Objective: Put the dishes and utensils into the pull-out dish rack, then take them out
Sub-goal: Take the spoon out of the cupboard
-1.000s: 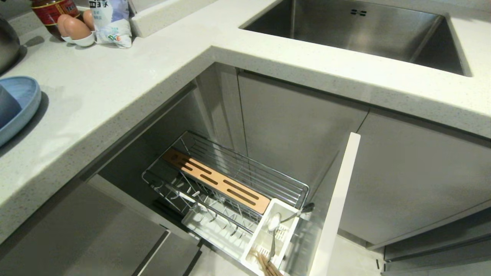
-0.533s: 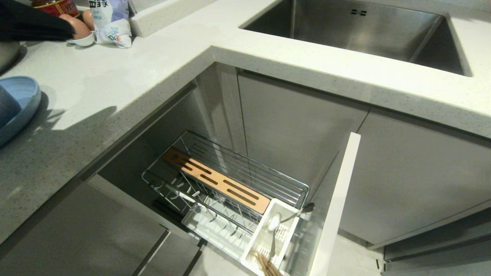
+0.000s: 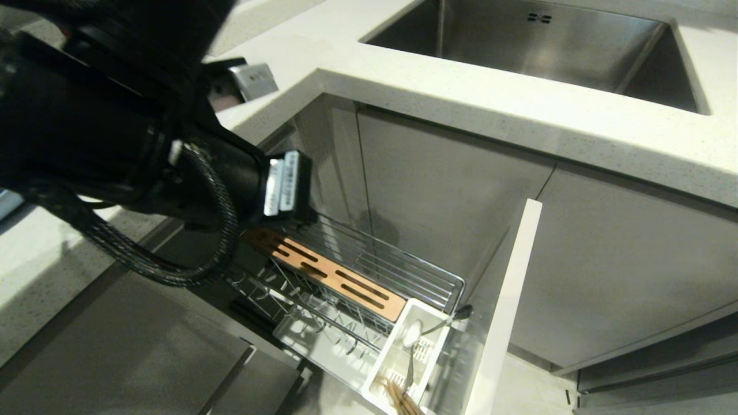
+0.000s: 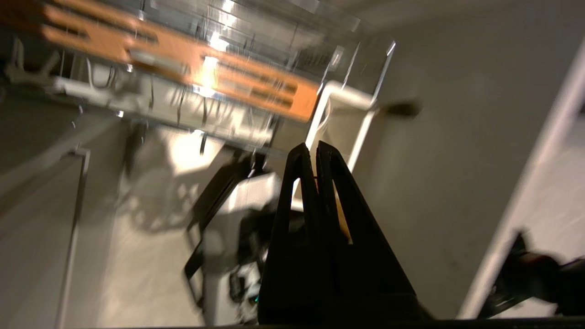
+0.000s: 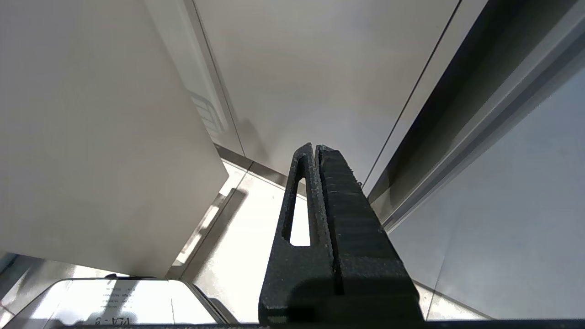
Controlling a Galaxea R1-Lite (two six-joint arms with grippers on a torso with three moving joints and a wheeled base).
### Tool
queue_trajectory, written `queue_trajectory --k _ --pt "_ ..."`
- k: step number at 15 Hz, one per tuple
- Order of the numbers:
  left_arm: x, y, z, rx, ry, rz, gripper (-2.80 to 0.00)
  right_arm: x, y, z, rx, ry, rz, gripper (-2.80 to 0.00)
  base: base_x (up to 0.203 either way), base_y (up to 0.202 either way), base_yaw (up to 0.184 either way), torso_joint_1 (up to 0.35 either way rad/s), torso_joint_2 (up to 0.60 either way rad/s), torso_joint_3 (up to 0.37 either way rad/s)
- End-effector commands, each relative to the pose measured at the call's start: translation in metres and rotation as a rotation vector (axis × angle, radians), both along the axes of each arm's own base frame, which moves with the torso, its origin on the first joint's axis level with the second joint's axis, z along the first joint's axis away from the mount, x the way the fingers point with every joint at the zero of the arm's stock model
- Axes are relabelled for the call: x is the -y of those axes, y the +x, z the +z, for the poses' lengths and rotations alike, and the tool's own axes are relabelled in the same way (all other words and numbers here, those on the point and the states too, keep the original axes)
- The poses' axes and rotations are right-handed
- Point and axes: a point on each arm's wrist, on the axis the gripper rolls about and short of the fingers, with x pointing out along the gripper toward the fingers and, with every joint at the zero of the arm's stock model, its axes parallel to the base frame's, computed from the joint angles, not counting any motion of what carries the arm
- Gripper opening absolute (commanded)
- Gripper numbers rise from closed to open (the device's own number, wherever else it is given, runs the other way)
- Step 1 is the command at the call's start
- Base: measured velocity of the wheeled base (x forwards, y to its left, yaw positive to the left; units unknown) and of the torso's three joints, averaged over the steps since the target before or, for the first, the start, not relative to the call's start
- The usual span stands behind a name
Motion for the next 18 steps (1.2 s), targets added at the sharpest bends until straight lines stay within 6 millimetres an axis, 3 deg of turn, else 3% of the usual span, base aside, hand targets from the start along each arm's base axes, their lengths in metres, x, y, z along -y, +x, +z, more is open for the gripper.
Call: queue_trajectory --k 1,8,14,18 --pt "0.035 0.014 -0.035 -0.094 0.119 -0.032 0.00 0.000 0.000 0.000 0.000 0.000 -0.001 -2.80 0.000 0.000 0.000 0.000 0.00 0.000" --pt "0.087 0.019 -0.104 -0.238 0.320 -0.110 0.00 0.000 0.000 0.000 0.000 0.000 0.001 -2.80 0.000 0.000 0.000 0.000 0.00 0.000" --pt "0.106 0.019 -0.139 -0.296 0.409 -0.149 0.00 0.000 0.000 0.000 0.000 0.000 0.001 -2.80 0.000 0.000 0.000 0.000 0.00 0.000" --pt "0.112 0.022 -0.150 -0.311 0.426 -0.150 0.00 0.000 0.000 0.000 0.000 0.000 -0.001 -2.80 0.000 0.000 0.000 0.000 0.00 0.000"
